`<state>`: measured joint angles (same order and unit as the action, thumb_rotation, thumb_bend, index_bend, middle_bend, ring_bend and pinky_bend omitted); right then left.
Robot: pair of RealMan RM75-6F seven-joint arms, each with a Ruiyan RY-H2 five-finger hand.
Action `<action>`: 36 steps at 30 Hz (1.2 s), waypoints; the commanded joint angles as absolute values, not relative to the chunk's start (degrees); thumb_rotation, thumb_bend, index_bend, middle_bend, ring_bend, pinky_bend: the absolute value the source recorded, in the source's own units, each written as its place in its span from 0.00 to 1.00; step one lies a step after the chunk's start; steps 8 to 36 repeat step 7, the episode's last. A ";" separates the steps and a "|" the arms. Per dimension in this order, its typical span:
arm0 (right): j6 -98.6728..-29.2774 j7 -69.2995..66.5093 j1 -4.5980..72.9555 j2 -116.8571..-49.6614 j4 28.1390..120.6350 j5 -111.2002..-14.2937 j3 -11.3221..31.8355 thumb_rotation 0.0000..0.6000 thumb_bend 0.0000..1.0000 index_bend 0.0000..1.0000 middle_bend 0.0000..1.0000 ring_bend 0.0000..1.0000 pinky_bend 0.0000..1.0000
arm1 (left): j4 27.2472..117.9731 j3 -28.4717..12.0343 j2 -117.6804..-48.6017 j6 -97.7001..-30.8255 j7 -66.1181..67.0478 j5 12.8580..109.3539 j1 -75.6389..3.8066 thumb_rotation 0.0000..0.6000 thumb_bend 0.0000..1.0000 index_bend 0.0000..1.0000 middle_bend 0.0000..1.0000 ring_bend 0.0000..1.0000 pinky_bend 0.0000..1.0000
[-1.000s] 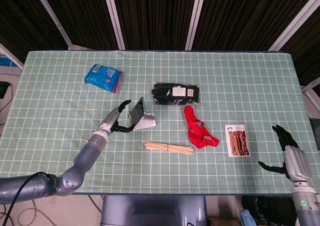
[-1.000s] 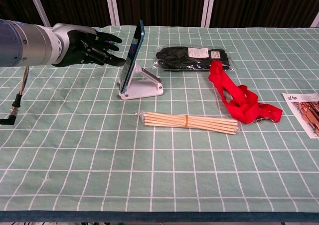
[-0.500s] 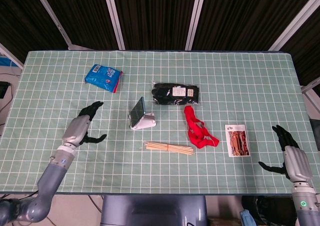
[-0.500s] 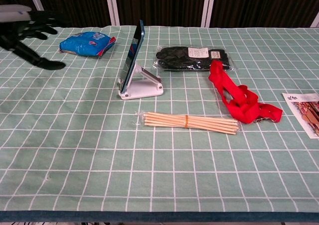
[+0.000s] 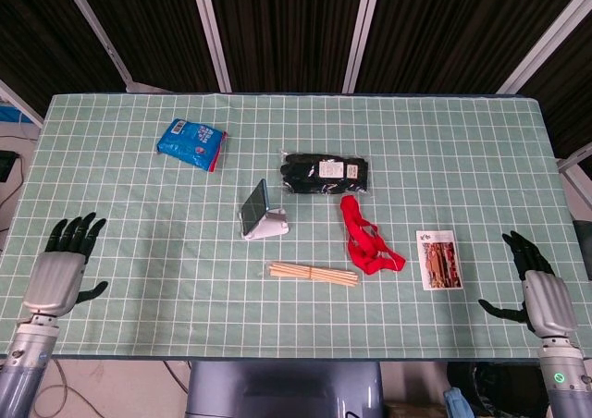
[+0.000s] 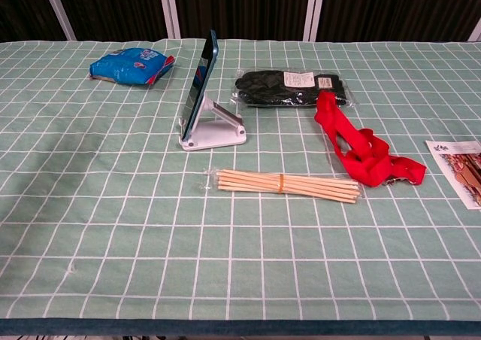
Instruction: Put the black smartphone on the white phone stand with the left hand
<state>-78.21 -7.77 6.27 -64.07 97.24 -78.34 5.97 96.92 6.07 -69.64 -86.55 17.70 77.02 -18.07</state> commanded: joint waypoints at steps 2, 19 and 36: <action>-78.41 -7.53 6.21 -64.14 97.20 -78.53 5.90 1.00 0.12 0.00 0.00 0.00 0.15 | 94.88 6.90 -70.05 -87.82 16.61 78.09 -15.33 1.00 0.10 0.00 0.00 0.00 0.00; -78.67 -7.39 6.12 -64.15 97.05 -78.79 5.83 1.00 0.12 0.00 0.00 0.00 0.15 | 95.11 5.70 -69.76 -87.13 15.61 77.92 -14.44 1.00 0.10 0.00 0.00 0.00 0.00; -78.67 -7.39 6.12 -64.15 97.05 -78.79 5.83 1.00 0.12 0.00 0.00 0.00 0.15 | 95.11 5.70 -69.76 -87.13 15.61 77.92 -14.44 1.00 0.10 0.00 0.00 0.00 0.00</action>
